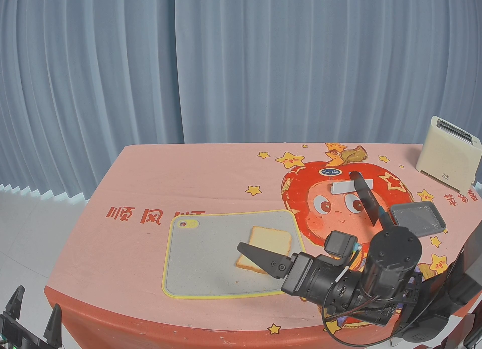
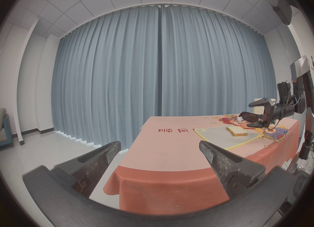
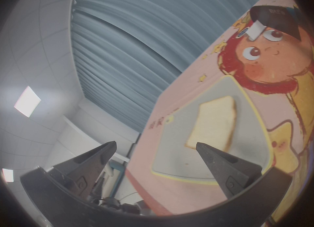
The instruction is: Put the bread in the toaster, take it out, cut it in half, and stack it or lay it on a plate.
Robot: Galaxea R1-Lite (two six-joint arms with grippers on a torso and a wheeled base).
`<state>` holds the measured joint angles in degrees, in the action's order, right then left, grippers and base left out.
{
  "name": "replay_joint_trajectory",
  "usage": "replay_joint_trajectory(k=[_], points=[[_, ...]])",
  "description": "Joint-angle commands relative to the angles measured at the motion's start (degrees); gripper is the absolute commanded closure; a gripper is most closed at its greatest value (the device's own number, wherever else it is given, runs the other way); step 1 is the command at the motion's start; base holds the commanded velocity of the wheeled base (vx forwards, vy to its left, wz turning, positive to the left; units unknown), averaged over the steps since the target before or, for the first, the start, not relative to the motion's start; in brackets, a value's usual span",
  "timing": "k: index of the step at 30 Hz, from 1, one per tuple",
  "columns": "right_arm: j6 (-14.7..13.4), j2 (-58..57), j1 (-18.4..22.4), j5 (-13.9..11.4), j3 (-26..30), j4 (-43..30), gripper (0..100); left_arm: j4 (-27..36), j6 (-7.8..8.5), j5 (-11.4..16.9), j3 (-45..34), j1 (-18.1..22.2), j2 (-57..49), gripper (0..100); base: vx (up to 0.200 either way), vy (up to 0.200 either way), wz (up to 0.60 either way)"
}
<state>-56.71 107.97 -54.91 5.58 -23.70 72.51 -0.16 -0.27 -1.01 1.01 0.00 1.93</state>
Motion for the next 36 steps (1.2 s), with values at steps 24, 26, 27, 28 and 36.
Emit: replay_joint_trajectory(k=[24,26,27,28,36], points=[[30.70,-16.48,8.24,-7.25,-0.30,-26.28,0,-0.02,0.00,0.31,-1.01,0.00,0.10,0,0.000,0.000,0.00],[29.55,-16.48,8.41,-8.66,-3.64,-32.96,0,-0.02,0.00,0.31,-1.01,0.00,0.10,0,0.000,0.000,0.00],[29.55,-16.30,8.41,-8.66,-4.43,-34.01,0,-0.02,0.00,0.31,-1.01,0.00,0.10,0,0.000,0.000,0.00],[29.38,-16.04,8.41,-8.66,-5.22,-34.63,0,-0.02,0.00,0.31,-1.01,0.00,0.10,0,0.000,0.000,0.00],[29.29,-14.90,8.24,-8.66,-10.23,-38.58,0,-0.02,0.00,0.31,-1.01,0.00,0.10,0,0.000,0.000,0.00]])
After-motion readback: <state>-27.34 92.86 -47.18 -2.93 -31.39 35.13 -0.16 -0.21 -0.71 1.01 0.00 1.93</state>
